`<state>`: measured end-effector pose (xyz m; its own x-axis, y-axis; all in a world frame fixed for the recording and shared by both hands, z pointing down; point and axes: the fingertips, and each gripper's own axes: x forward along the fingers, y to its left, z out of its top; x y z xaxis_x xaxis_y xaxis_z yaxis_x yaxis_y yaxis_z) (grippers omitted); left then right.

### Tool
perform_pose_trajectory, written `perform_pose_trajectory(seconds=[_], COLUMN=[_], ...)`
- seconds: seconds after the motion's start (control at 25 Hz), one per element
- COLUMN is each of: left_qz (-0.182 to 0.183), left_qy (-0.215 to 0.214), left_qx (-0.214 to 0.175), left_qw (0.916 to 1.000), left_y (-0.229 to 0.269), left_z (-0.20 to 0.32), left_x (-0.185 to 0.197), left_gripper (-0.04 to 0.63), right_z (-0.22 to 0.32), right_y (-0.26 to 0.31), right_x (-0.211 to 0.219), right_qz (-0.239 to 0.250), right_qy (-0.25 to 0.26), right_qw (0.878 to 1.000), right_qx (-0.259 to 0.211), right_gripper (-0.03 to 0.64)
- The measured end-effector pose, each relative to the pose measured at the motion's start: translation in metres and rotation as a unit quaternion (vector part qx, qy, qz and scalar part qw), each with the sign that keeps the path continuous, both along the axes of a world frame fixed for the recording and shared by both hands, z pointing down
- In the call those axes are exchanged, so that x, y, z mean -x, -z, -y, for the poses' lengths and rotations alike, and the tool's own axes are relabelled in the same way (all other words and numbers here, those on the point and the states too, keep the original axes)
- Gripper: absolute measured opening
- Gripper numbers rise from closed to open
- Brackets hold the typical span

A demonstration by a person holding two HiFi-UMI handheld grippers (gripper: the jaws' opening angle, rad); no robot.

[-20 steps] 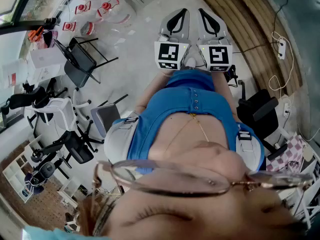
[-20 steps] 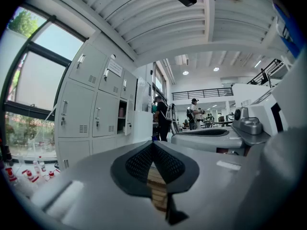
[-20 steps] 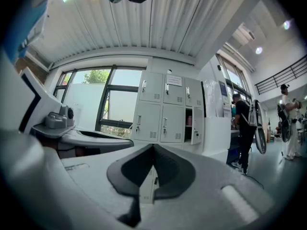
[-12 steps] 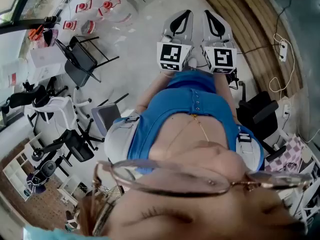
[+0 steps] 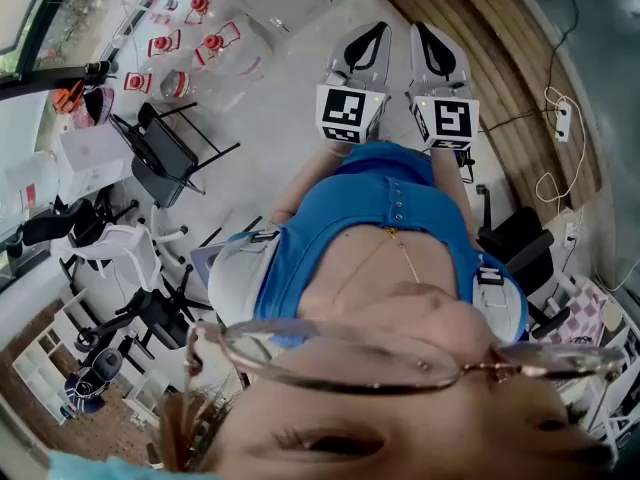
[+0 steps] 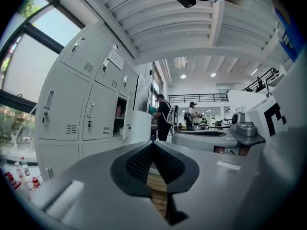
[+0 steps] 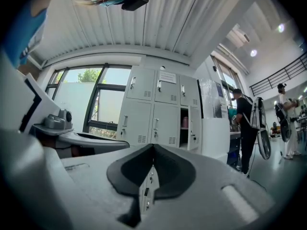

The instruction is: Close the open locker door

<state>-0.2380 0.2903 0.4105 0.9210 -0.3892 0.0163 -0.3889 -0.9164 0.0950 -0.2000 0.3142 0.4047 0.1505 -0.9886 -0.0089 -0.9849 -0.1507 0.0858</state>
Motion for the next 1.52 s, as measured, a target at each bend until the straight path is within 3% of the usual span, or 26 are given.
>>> perform_pose_trajectory(seconds=[0.28,0.6,1.12,1.52], left_qz=[-0.004,0.0,-0.002,0.001], left_qy=[-0.022,-0.032,-0.024,-0.004], left_qx=[-0.007,-0.012,0.005,-0.005], left_qw=[0.9997,0.9994,0.9997,1.0], left_y=[0.008,0.003,-0.004,0.002], left_z=[0.064,0.122,0.164,0.217], left_x=[-0.036,-0.05,-0.073,-0.148], left_gripper=[-0.005,-0.005,-0.005,-0.005], right_z=[0.065,0.124,0.169,0.228], right_y=[0.005,0.002,-0.007,0.002], right_x=[-0.029,-0.045,-0.069,-0.133], right_qz=[-0.008,-0.004,0.006,0.004], right_qy=[-0.01,-0.016,-0.003,0.039], right_qw=[1.0,1.0,1.0,0.999], right_qx=[-0.002,-0.007,0.008,-0.004], right_gripper=[0.002,0.002,0.002,0.001])
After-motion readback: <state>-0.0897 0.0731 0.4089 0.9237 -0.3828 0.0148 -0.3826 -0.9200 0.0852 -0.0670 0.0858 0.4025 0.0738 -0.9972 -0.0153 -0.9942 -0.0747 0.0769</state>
